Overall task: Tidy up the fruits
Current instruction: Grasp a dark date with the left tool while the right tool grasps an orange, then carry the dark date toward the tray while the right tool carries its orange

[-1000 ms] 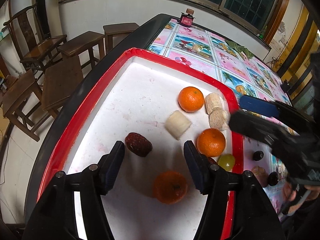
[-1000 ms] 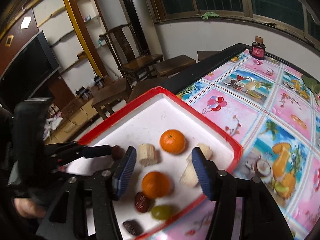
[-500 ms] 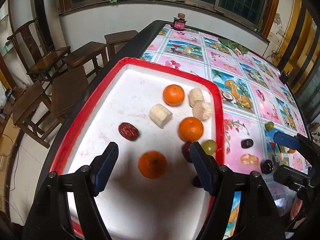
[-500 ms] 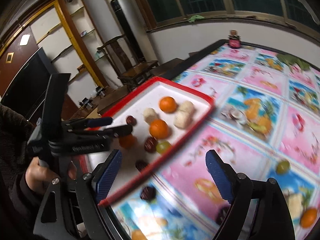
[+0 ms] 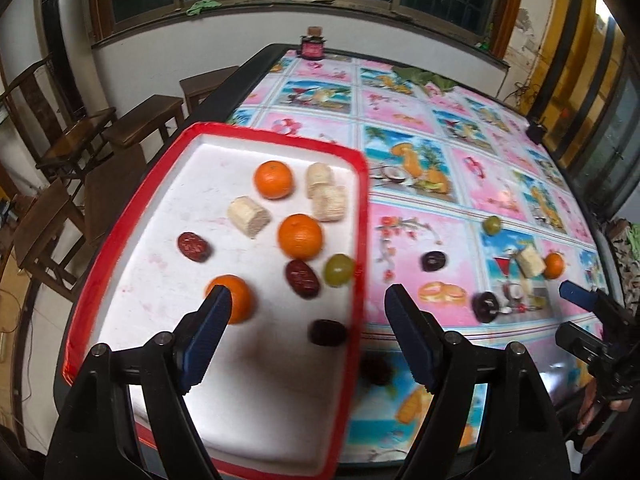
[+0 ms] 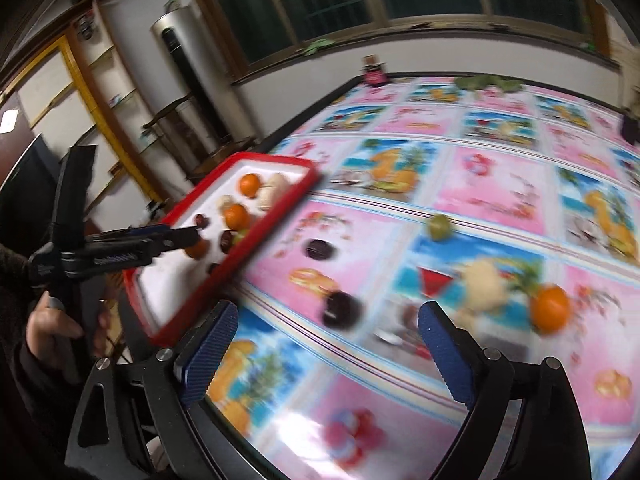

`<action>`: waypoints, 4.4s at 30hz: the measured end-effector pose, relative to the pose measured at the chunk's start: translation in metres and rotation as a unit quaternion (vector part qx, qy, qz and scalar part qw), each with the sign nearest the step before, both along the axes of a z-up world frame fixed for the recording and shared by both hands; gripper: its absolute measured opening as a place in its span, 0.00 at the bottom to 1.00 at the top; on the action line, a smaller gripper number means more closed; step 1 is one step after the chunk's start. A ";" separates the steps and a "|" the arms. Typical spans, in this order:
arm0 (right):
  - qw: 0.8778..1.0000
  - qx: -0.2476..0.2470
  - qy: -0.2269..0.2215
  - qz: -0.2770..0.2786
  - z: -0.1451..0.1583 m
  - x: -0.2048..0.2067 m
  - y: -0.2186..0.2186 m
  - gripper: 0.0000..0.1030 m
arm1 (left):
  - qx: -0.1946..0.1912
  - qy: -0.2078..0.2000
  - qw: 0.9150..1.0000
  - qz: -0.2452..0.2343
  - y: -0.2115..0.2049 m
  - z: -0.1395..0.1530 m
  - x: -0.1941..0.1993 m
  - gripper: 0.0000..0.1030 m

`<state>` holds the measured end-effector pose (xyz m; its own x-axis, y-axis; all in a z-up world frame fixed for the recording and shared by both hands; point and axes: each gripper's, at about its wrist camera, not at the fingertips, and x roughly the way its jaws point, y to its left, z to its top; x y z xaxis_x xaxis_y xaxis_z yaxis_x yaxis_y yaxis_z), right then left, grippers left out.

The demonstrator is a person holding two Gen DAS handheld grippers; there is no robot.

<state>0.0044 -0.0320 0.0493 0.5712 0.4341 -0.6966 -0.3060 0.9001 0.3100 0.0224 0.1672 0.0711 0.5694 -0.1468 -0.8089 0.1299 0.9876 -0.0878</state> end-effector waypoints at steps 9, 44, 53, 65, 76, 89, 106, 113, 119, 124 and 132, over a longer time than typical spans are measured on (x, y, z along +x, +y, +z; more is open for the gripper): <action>0.997 -0.011 0.007 -0.080 -0.014 -0.032 -0.058 0.91 | -0.041 0.007 0.997 -0.058 -0.048 0.000 -0.021 0.77; 0.984 -0.123 0.035 -0.120 -0.048 0.043 -0.096 0.35 | -0.042 0.058 0.987 -0.142 -0.145 -0.055 0.001 0.25; 0.985 -0.112 0.025 -0.127 -0.042 0.039 -0.097 0.35 | -0.042 0.057 0.987 -0.145 -0.146 -0.054 -0.002 0.25; 0.988 -0.103 -0.004 -0.112 -0.019 0.030 -0.083 0.35 | -0.044 0.047 0.988 -0.141 -0.135 -0.046 -0.006 0.25; 0.991 -0.097 -0.014 -0.085 -0.010 0.023 -0.063 0.35 | -0.033 0.044 0.988 -0.144 -0.128 -0.040 -0.010 0.25; 0.994 -0.093 -0.021 -0.050 -0.003 0.022 -0.037 0.34 | -0.025 0.033 0.991 -0.129 -0.105 -0.025 -0.011 0.25; 0.996 -0.084 -0.029 0.009 0.001 0.024 0.011 0.34 | -0.019 0.014 0.994 -0.105 -0.074 -0.005 -0.008 0.25; 0.996 -0.079 -0.027 0.026 0.002 0.022 0.024 0.34 | -0.023 0.012 0.996 -0.089 -0.053 0.000 -0.007 0.25; 0.996 -0.072 -0.026 0.040 0.003 0.021 0.034 0.34 | -0.026 0.008 0.997 -0.068 -0.032 0.004 -0.008 0.25; 0.996 -0.062 -0.022 0.055 0.004 0.023 0.044 0.34 | -0.027 0.004 0.999 -0.045 -0.009 0.006 -0.011 0.25; 0.995 -0.050 -0.021 0.085 0.009 0.025 0.067 0.34 | -0.025 0.008 1.000 0.003 0.034 -0.001 -0.013 0.25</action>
